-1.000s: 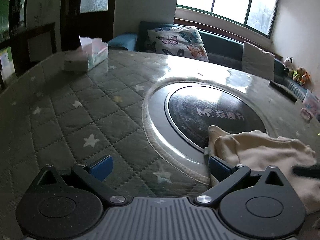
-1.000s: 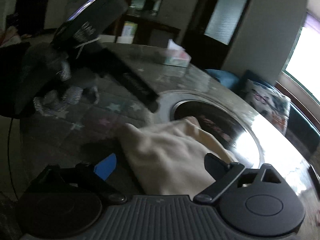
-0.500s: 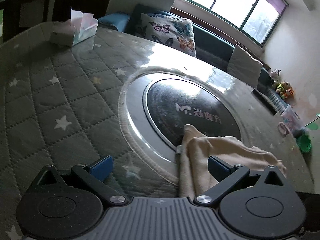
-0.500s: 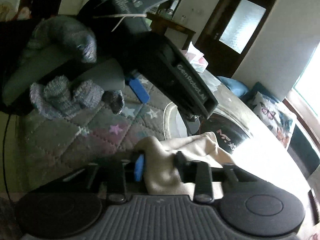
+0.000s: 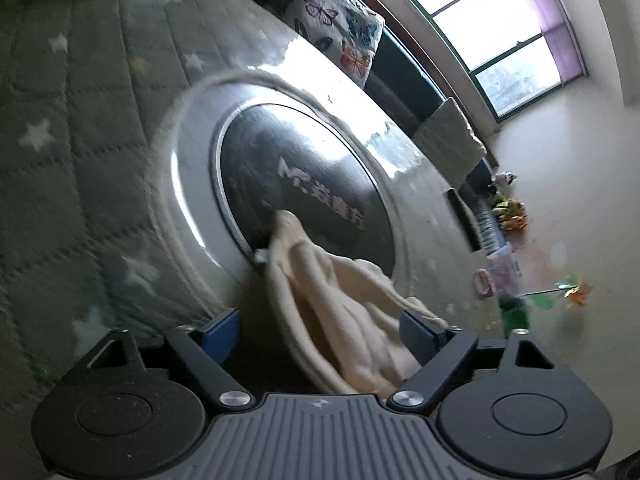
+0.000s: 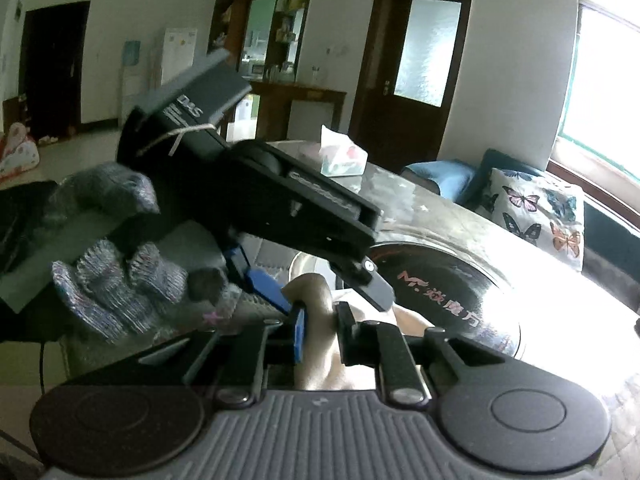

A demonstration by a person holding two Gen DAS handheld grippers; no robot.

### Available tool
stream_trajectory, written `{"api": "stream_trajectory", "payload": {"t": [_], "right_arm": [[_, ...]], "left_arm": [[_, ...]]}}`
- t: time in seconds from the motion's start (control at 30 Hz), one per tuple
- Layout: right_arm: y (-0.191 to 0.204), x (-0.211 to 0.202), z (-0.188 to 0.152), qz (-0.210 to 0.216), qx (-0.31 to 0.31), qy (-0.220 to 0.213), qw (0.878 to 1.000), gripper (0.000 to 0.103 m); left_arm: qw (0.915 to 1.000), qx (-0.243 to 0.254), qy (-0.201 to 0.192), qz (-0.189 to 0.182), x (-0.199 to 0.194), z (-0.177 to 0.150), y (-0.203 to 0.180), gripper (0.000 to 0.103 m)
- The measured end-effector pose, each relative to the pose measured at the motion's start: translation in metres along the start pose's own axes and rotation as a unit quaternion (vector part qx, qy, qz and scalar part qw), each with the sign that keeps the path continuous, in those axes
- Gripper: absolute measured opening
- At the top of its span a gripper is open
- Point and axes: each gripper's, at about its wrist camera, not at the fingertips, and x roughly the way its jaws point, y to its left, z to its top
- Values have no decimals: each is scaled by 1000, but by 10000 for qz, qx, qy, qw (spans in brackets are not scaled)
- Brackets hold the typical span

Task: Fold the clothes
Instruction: 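Grasp the folded cream shirt edge with the right tool while the left tool grasps it, then lift the cream shirt bundle with both tools and carry it across the table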

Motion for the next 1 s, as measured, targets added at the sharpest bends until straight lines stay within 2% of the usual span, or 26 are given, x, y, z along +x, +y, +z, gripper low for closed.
{"api": "stream_trajectory", "payload": {"t": [0.07,0.13,0.2,0.23,0.37,0.47,0.57,0.67,0.8,0.9,1.0], "right_arm": [[0,-4,-3,39,13,-13,10000,15],[3,-5,-5,104,-15,-12,9999,15],[4,-4,-7,130,-29,-12,9999,15],[6,2,-6,155,-45,32,9999,15],[1,3,-8,198,46,83,9998,20],[-4,-4,-11,204,180,100,9996,27],[-26,-13,-18,-114,496,95,9987,32],[-57,-22,-32,-667,875,208,9937,34],[-101,-31,-59,-1484,1437,450,9774,36],[-132,-36,-80,-1959,1925,578,9598,49],[-156,-40,-99,-1924,2602,545,9446,50]], "left_arm": [[9997,-185,118,-132,6,1,3,66],[9985,-417,255,-262,13,2,9,42],[9971,-605,339,-316,18,1,16,26],[9969,-630,335,-336,19,1,18,23],[9968,-642,316,-361,19,0,22,21],[9972,-593,304,-344,18,0,22,21],[9975,-549,299,-319,18,0,21,21],[9979,-506,282,-278,18,-1,19,21],[9982,-488,263,-246,18,-3,18,21],[9984,-458,244,-209,19,-4,16,22],[9989,-388,220,-150,20,-5,11,22]]}}
